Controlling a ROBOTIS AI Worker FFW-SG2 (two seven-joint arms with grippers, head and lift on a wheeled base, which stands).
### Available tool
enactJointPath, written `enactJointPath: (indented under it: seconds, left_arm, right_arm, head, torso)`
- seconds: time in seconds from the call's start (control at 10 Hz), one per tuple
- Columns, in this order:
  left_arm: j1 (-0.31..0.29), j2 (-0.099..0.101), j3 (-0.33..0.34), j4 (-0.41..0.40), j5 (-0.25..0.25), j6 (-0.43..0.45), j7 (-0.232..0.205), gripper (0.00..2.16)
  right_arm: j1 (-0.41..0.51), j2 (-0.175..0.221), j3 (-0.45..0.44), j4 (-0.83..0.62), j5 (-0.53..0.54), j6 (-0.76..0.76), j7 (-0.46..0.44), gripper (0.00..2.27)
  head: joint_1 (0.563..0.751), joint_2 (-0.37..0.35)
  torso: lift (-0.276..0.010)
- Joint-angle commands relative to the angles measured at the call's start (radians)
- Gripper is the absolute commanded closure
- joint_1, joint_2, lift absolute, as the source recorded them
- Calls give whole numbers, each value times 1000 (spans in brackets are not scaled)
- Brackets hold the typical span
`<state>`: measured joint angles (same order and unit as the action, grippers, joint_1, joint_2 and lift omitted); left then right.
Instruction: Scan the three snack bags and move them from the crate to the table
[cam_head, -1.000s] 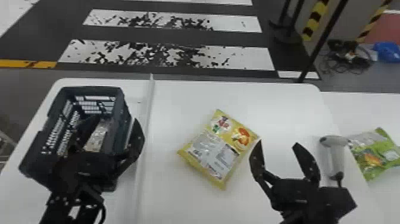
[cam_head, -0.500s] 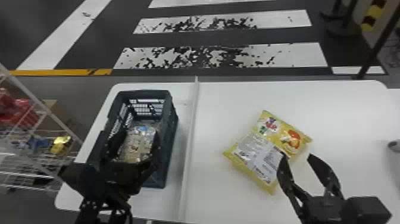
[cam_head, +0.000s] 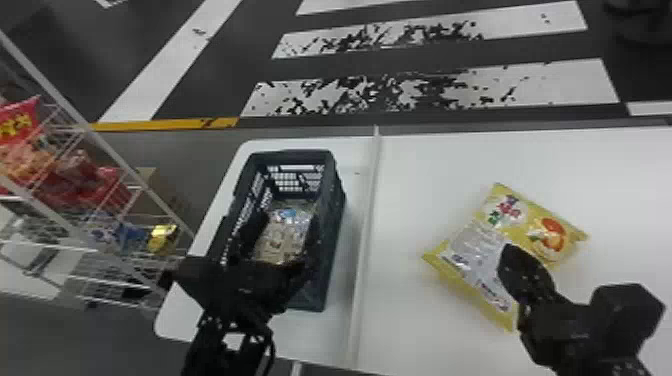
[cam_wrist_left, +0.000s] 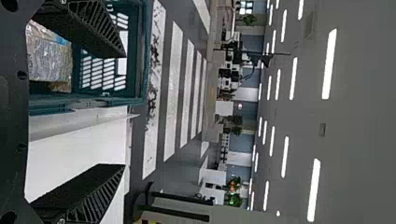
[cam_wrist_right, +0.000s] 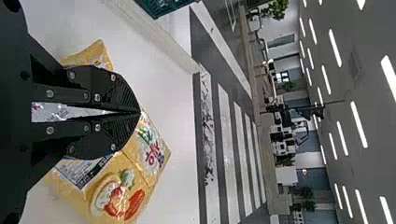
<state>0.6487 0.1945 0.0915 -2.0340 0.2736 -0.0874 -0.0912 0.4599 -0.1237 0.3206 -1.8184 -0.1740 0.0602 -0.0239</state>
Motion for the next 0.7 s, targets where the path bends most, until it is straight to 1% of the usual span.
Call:
enactJointPath:
  seconds: [0.0,0.1,0.2,0.4,0.6]
  left_arm:
    - [-14,6,-13,11,-1,10,-1,29]
    - [-14,8,-15,18,-1,10,-1,29]
    - [-12,10,-18,23,-1,10,-1,29]
    - [-11,11,-18,32,-4,7,-13,29]
    - [-11,11,-18,34,-4,4,-15,29]
  right_arm:
    - [-66,42,9,54,1,37,18,2243]
    - [-124,67,12,105,-6,71,18,2243]
    - [-173,85,9,157,-9,71,16,2243]
    - [-242,98,11,228,-16,89,18,2243]
    - [-262,101,6,278,-21,129,25,2243]
  head:
    - [695,286]
    - [695,292]
    - [695,295]
    - [695,295]
    - [695,294]
  torso:
    - [-62]
    - [-62]
    - [-62]
    - [-62]
    - [-62]
